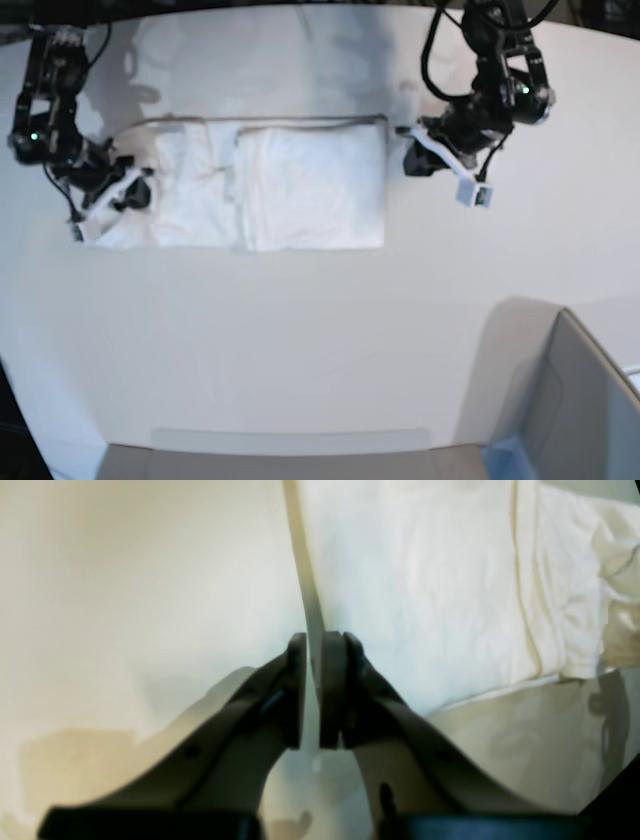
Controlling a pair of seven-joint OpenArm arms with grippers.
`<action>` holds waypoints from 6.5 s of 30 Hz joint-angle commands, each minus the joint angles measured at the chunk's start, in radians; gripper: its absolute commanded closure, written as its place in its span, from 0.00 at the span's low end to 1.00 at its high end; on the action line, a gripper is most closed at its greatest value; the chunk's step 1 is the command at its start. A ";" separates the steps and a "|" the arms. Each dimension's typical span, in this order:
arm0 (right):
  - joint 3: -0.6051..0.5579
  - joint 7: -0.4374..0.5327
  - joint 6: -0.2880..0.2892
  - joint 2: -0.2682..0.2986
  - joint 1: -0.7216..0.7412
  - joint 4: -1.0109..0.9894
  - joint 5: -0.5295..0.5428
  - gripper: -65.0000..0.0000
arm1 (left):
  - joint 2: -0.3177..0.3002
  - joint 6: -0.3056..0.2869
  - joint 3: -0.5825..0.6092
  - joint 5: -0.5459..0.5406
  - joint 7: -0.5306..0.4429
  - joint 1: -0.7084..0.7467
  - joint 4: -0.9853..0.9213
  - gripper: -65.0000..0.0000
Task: Layout the t-shirt on the table in an organized manner, then fold the t-shirt properly
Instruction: 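Grasp the folded white shirt with the right gripper and lift it, then pull the shirt toward the table center with the right gripper, then grasp the shirt edge with the left gripper beside the right gripper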
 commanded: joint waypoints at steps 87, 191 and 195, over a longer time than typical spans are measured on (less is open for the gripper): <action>-1.115 0.103 -0.179 -0.333 0.279 0.101 -0.463 0.63 | -0.079 -0.003 -0.143 -0.016 0.038 0.023 -0.135 0.92; -0.624 0.160 -0.170 -0.187 0.070 0.023 -0.461 0.63 | -0.075 -0.002 0.150 -0.164 0.165 0.080 0.072 0.82; -0.624 0.160 -0.170 -0.190 0.070 0.023 -0.461 0.63 | -0.075 -0.002 0.141 -0.164 0.165 0.075 0.072 0.82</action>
